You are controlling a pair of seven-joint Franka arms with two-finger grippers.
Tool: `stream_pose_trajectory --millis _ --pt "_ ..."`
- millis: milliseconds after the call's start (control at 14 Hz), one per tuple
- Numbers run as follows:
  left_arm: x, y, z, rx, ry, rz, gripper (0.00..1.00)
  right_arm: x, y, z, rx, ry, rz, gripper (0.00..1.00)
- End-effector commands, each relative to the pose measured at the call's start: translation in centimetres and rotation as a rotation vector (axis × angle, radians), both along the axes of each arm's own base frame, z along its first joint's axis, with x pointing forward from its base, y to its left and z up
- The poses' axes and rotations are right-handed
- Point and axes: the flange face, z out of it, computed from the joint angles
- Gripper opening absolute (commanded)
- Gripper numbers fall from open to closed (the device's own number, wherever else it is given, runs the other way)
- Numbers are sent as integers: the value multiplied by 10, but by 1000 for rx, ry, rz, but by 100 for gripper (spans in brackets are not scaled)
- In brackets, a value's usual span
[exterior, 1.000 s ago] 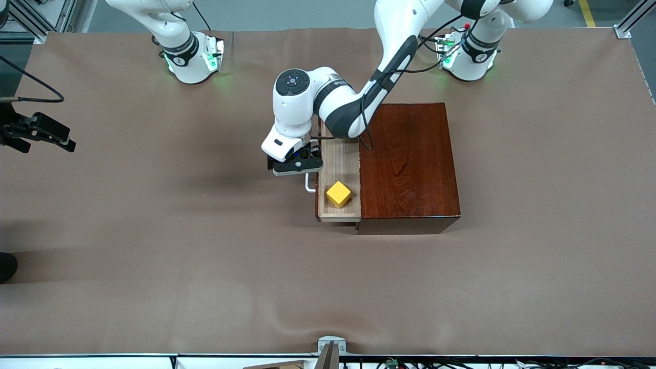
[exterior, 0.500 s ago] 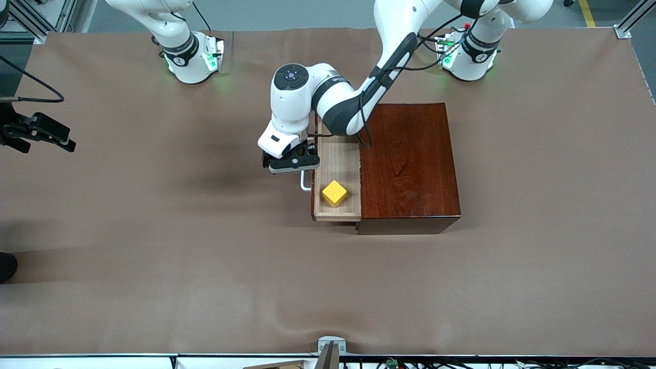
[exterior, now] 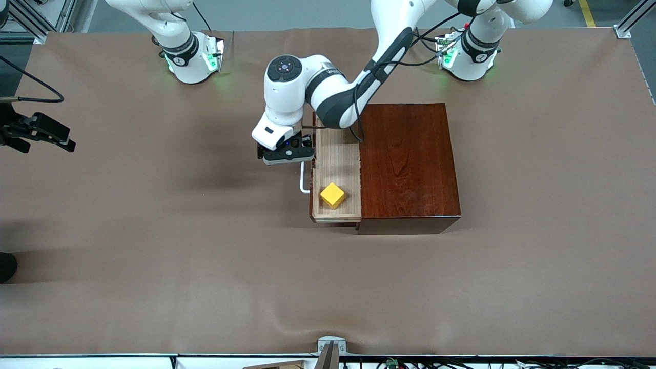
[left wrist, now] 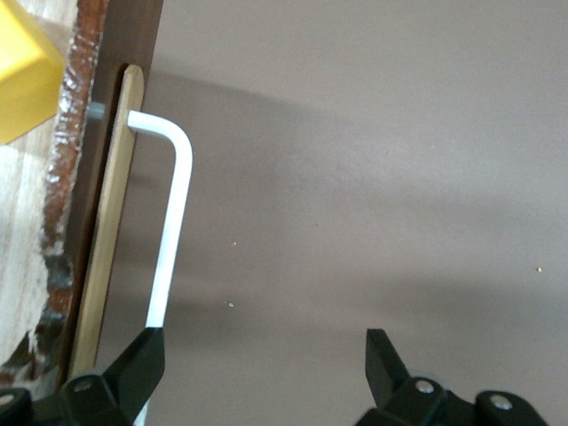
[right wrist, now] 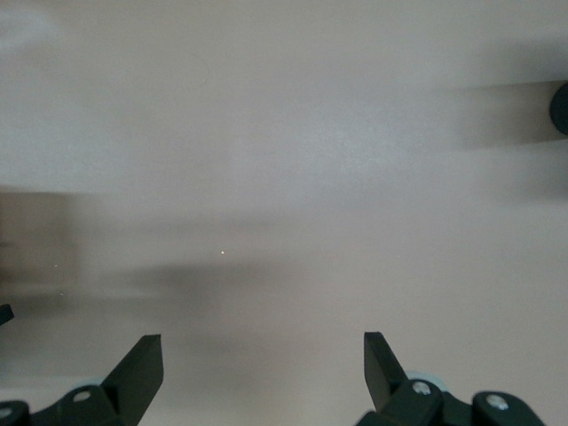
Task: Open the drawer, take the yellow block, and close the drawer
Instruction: 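Pull the drawer further open with the left gripper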
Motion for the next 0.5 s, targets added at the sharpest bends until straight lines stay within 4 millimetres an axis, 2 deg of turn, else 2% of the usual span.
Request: stream_pose_trajectory --millis 0,429 --pt "0 4 17 1 18 17 100 -2 -3 6 13 -8 2 100" --pt "12 20 74 -32 -6 40 100 -2 -2 6 13 -8 5 100"
